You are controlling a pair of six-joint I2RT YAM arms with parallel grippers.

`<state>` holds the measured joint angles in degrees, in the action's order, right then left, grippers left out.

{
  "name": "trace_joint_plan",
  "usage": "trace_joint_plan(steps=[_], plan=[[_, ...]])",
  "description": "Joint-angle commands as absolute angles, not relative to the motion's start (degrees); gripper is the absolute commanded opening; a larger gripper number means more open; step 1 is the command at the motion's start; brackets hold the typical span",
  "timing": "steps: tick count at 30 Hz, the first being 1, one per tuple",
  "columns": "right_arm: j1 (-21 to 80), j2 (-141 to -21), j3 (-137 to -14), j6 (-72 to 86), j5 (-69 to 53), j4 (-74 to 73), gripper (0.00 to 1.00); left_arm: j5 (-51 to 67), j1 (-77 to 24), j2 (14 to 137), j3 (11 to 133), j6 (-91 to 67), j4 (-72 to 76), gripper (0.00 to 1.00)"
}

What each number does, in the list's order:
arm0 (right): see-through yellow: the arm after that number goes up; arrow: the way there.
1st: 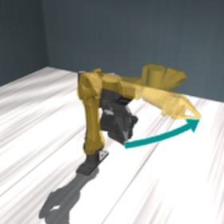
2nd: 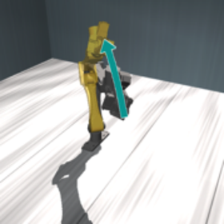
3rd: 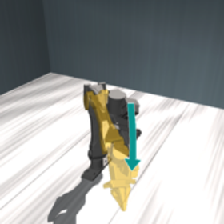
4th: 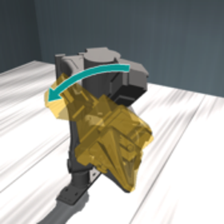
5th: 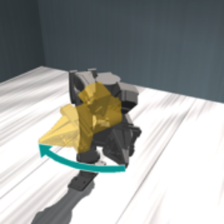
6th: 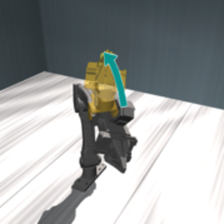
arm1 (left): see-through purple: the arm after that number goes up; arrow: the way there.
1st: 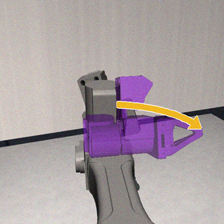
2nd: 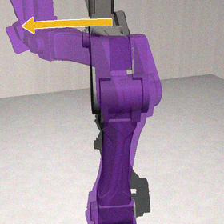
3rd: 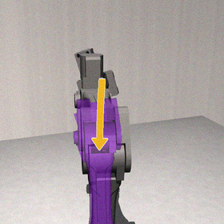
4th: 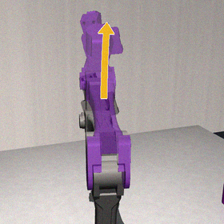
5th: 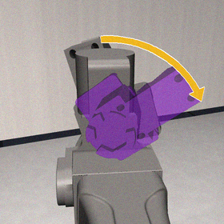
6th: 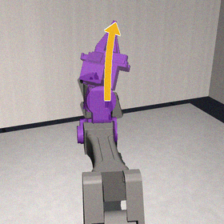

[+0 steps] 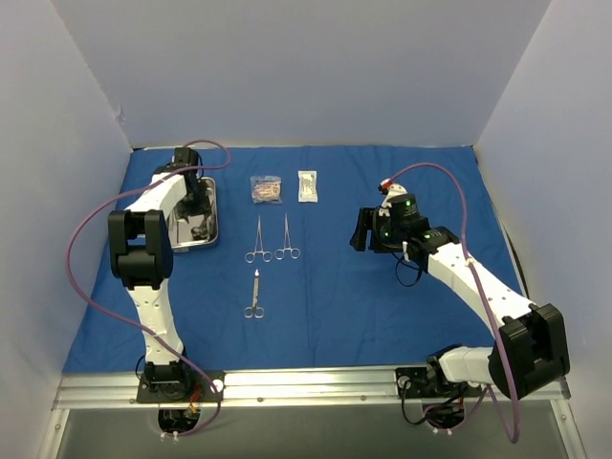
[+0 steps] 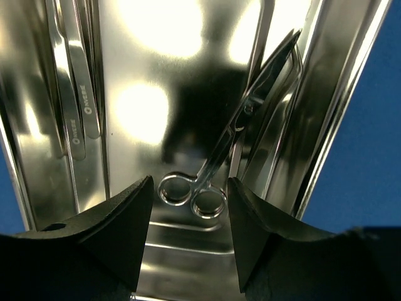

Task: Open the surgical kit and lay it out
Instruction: Pick up the medical item from the container.

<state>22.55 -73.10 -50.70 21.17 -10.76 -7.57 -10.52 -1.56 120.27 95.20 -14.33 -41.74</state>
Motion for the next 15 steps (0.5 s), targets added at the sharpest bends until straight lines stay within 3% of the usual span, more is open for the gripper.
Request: trace_joint_plan(steps=[1,15], plan=[[22.8,-74.0,-53.0,21.5,-9.8,-6.5,0.65,-11.9,-1.5,121.7,99.2,-14.8,-40.8,0.59],[22.8,-75.8,-53.3,21.6,-9.7,-5.7,0.65,-14.5,-1.0,125.4,98.7,-16.7,-42.0,0.47]])
